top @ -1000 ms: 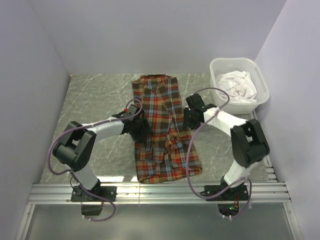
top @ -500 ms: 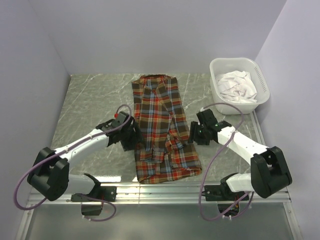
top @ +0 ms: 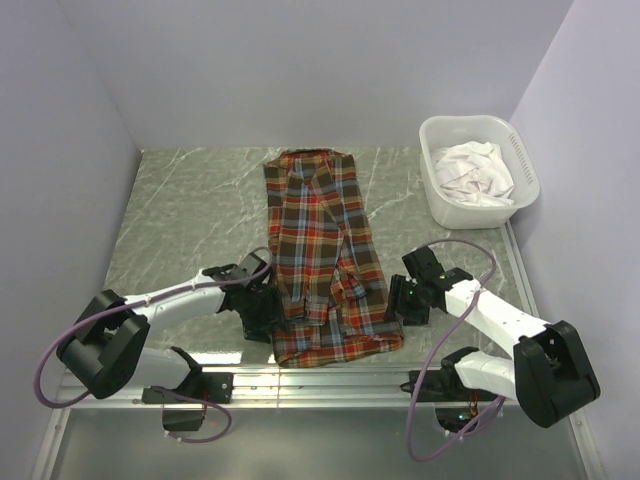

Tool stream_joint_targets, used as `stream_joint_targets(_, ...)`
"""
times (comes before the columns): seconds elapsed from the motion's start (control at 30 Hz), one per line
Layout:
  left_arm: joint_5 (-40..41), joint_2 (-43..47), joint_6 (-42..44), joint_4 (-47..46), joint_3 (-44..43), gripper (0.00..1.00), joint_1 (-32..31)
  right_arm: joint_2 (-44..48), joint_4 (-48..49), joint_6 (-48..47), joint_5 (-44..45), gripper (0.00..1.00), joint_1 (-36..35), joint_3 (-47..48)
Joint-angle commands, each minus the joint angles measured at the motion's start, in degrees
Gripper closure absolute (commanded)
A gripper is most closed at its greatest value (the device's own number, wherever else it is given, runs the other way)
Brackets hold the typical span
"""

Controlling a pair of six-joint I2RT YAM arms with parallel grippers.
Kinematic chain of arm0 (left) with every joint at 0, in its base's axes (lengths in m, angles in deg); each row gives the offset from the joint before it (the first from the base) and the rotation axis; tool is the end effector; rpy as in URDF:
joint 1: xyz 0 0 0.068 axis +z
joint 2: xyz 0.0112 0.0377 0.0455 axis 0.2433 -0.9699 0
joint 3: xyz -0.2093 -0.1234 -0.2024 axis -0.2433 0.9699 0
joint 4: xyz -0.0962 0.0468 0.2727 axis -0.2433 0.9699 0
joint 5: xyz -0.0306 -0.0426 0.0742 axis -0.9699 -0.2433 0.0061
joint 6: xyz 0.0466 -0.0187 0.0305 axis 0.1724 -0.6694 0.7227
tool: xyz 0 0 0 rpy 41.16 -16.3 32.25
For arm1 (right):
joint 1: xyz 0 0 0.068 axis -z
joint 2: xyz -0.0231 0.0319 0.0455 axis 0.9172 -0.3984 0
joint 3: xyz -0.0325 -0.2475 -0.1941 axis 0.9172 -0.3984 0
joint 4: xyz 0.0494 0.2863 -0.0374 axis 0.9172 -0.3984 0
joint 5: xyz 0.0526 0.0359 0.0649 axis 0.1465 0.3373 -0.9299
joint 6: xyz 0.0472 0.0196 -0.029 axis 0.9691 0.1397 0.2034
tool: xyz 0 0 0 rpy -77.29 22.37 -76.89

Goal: Fold and stack the long sleeve shirts
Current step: Fold the shirt

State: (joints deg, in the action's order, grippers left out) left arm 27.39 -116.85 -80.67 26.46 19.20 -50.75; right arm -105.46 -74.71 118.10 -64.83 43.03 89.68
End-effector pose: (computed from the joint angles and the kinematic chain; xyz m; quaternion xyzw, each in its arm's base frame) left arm 0.1748 -0.1451 0.1636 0.1452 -0.9682 0.2038 0.0001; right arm 0.1812 0.0854 0.1754 0.0657 0.9784 0.1495 0.1271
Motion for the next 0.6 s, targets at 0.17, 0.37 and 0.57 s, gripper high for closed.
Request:
stream_joint_targets(0.17, -2.73, -0.41, 0.13, -0.59, 2.55, 0.40, -6.22, 1.35, -2.36, 3.39, -1.26, 0.40, -1.21, -0.66)
stream_joint_targets(0.37, -3.79, -1.82, 0.22, -1.21, 3.08, 0.47, -7.63, -1.11, -1.48, 3.39, -3.37, 0.40, -2.61, -1.45)
stream_joint_targets(0.57, -5.19, -2.79, 0.83, -0.68, 2.47, 0.55, -8.69, -1.11, -1.66, 3.74, -5.39, 0.46, -3.93, -1.71)
